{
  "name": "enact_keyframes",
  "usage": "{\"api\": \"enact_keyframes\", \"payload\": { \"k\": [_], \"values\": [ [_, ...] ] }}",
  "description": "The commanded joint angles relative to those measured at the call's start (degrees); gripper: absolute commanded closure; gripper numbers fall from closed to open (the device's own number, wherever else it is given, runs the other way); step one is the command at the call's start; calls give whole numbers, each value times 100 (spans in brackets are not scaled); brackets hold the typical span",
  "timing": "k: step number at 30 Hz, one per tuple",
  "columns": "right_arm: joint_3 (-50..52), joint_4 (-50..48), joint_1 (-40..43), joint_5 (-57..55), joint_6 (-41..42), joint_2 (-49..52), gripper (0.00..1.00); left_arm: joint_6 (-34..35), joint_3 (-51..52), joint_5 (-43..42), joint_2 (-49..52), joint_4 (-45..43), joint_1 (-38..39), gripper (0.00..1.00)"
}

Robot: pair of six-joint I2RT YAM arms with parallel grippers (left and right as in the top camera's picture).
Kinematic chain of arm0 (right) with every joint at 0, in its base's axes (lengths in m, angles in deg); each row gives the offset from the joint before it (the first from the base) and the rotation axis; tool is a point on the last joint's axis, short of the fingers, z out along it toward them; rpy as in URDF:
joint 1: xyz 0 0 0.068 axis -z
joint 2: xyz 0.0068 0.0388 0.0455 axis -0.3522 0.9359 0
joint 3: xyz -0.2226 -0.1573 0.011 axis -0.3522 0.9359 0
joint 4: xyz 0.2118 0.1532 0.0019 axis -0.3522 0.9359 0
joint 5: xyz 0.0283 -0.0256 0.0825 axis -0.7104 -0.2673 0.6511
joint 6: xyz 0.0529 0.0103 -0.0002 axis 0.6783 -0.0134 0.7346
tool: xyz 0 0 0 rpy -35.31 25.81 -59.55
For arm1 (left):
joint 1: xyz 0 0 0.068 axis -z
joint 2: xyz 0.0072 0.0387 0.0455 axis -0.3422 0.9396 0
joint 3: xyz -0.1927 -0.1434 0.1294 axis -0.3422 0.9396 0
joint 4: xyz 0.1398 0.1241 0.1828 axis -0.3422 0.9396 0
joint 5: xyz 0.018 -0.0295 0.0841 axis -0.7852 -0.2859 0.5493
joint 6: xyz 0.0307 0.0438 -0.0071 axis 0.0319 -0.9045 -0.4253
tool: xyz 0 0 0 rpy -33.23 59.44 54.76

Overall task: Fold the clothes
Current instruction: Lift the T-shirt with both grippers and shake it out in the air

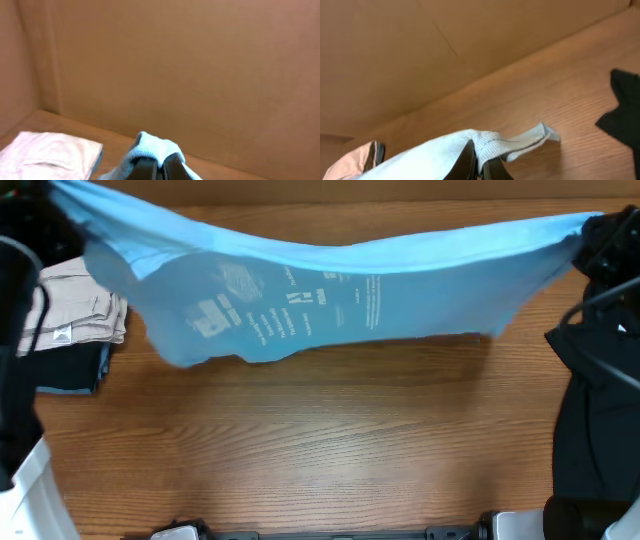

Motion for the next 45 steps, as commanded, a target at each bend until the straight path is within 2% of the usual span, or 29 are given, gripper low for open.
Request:
{"api": "enact_keyframes", "payload": {
  "k": [1,9,24,29,32,33,35,39,45],
  "values": [
    [-533,74,15,-140,-120,-50,96,140,-702,-238,-76,382,-284,96],
    [-1137,398,15,-142,-44,-358,96,136,-2026,-240,-111,1327,-284,96],
    [-1141,216,15,-844,186,-1766,96,138,-3486,-133,-688,1403,-284,96],
    [-1126,138,15,-820,227,-1941,96,144,-3477,-247,-684,1478,-267,96],
    [-1123,122,15,-789,313,-1786,96,153,-3322,-1095,-527,1475,-267,96],
    [-1126,109,15,-776,310,-1655,96,153,-3226,-1624,-321,1434,-267,96],
    [-1126,39,15,-778,280,-1432,96,153,-3202,-2000,105,1279,-269,96],
    [-1139,-94,15,-778,264,-1283,96,153,-3202,-1978,455,1141,-269,96],
    [-1659,208,15,-780,267,-1305,96,107,-3316,-1515,-195,1228,-269,96]
  ]
}}
